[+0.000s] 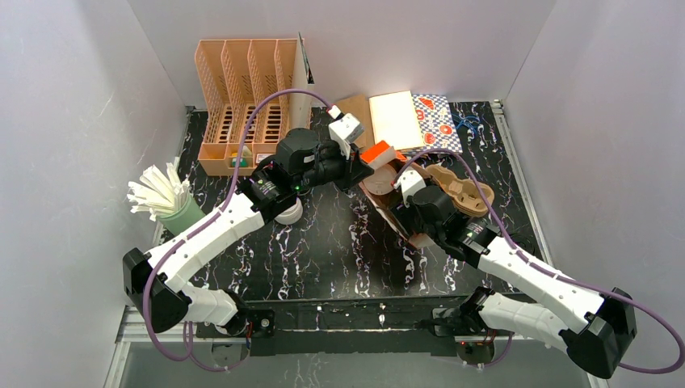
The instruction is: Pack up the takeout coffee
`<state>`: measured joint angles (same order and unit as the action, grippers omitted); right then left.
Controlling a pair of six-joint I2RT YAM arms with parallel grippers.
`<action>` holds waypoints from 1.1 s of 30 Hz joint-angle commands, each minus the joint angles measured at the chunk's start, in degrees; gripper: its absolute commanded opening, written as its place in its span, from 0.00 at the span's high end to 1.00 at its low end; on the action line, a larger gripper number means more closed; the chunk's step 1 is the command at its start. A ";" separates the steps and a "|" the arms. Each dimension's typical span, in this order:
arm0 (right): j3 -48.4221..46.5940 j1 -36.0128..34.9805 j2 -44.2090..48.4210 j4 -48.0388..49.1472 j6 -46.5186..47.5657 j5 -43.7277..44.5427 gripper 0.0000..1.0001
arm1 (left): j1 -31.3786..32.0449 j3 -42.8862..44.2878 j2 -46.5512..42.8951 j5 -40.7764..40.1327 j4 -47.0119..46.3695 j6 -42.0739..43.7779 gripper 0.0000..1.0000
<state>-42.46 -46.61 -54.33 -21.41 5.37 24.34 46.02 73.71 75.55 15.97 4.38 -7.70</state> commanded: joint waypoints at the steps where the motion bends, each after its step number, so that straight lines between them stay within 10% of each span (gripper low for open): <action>1: -2.13 0.20 1.29 -1.39 -1.89 -0.21 0.99 | -0.17 0.86 -1.64 0.26 -0.45 -0.25 1.00; 33: -9.07 0.20 -4.70 -5.53 0.96 1.17 0.99 | -3.92 -2.26 -2.99 3.57 -2.23 -10.22 1.00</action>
<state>-47.68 -46.57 -58.26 -26.89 5.69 24.34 43.48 71.83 75.11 17.17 3.88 -14.26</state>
